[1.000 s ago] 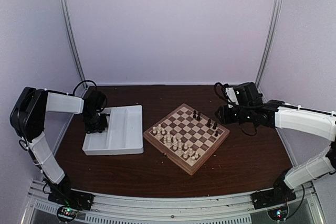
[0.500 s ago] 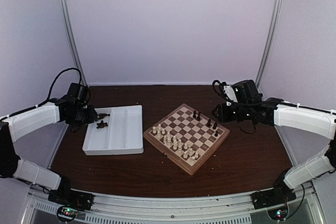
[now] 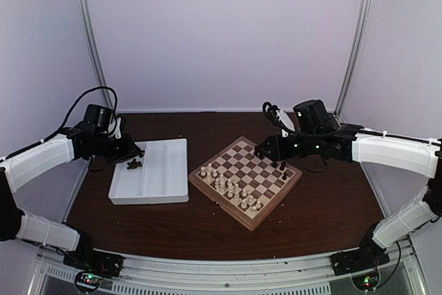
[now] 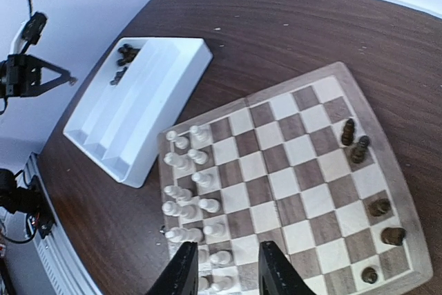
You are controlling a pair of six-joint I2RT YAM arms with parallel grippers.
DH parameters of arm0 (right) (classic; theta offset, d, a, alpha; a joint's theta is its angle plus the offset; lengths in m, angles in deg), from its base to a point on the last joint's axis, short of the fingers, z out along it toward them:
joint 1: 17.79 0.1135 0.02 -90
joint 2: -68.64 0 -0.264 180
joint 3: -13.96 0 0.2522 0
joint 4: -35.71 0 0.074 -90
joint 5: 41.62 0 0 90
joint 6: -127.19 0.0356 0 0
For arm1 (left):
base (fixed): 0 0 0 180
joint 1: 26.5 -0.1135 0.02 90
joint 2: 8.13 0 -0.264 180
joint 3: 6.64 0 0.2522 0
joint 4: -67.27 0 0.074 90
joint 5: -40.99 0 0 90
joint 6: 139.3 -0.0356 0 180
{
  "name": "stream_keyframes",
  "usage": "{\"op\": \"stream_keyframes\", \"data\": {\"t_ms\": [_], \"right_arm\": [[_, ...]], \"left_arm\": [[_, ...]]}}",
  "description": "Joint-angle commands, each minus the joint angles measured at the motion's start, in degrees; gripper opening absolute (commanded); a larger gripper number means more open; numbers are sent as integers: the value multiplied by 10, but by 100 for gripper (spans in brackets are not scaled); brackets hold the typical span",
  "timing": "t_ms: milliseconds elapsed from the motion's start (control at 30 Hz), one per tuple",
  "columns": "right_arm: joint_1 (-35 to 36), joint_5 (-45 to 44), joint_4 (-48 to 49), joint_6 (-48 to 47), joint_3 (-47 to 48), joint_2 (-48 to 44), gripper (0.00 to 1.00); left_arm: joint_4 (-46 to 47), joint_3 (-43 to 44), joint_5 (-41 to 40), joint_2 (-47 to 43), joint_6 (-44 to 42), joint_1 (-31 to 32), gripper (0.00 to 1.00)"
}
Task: Set up the chess pieces on the board
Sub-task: Place the chess piece on the chessboard.
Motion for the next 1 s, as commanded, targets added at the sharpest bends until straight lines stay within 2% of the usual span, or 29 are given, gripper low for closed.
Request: {"op": "stream_keyframes", "data": {"t_ms": [0,167,300,500,733,967], "right_arm": [[31,55,30,4,45,29,33],[50,61,28,5,76,51,33],[51,62,24,5,78,50,33],[51,12,-11,-1,65,21,33],[46,-93,-30,3,19,-55,32],[32,-182,-74,14,-18,-119,31]], "left_arm": [[49,21,144,-1,-28,-4,12],[63,15,180,22,-50,1,8],[93,12,195,32,-62,41,8],[189,2,88,44,-109,156,8],[239,89,36,173,-139,229,8],[218,210,-4,294,-186,292,7]]}}
